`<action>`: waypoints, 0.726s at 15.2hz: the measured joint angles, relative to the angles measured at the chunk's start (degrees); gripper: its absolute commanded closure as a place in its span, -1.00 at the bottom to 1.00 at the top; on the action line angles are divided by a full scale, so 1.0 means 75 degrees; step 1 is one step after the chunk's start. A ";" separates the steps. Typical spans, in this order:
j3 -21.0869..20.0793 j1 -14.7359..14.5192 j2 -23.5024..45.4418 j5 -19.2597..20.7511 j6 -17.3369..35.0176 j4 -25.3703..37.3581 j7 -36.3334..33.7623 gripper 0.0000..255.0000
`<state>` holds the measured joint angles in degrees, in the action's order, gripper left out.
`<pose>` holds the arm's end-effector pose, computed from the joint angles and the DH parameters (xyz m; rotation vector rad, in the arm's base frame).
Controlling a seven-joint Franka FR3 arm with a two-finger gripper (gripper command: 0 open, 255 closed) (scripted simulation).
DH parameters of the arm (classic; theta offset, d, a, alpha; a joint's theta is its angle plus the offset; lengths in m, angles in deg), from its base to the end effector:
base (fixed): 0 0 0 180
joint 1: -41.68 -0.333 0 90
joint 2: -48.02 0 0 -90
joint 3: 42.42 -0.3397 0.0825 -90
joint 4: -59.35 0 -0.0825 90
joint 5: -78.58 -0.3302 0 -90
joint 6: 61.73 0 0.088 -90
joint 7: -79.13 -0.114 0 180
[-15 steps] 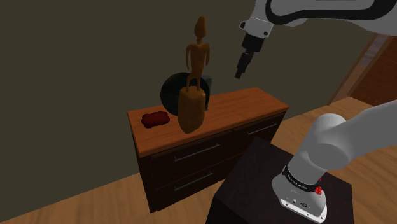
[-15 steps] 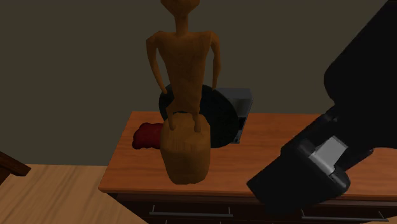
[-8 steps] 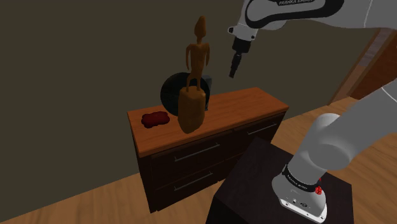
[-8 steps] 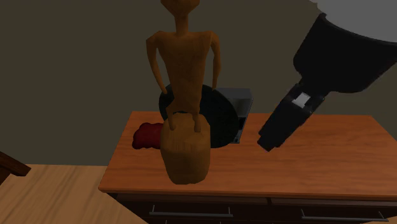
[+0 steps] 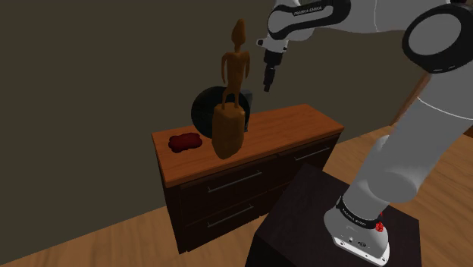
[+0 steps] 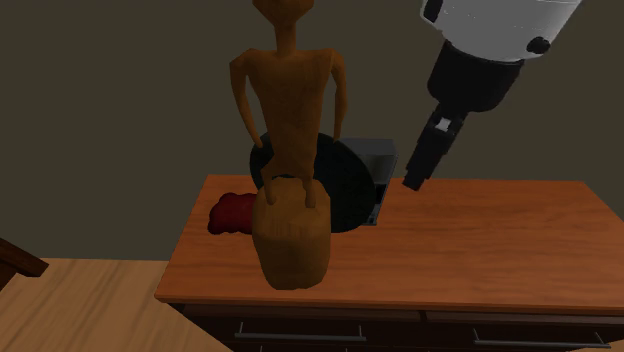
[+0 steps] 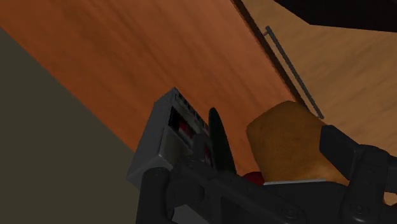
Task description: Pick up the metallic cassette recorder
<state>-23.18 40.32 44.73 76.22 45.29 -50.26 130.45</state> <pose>0.4691 -0.1518 0.5489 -2.9721 -0.8743 -0.0627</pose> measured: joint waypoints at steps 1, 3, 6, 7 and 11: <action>0.0048 0.0021 0.0338 -0.0082 -0.0011 0.0292 0.0284 -1.00; 0.0087 0.0070 0.1053 -0.0262 -0.0097 0.0978 0.0795 -1.00; 0.0083 0.0226 0.2103 -0.0514 -0.0176 0.1951 0.1536 -1.00; 0.0061 0.0287 0.2441 -0.0581 -0.0260 0.2326 0.1751 -1.00; -0.0046 0.0583 0.3657 -0.0798 -0.0538 0.3685 0.2480 -1.00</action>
<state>-23.53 44.69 72.16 70.24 41.26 -22.63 149.05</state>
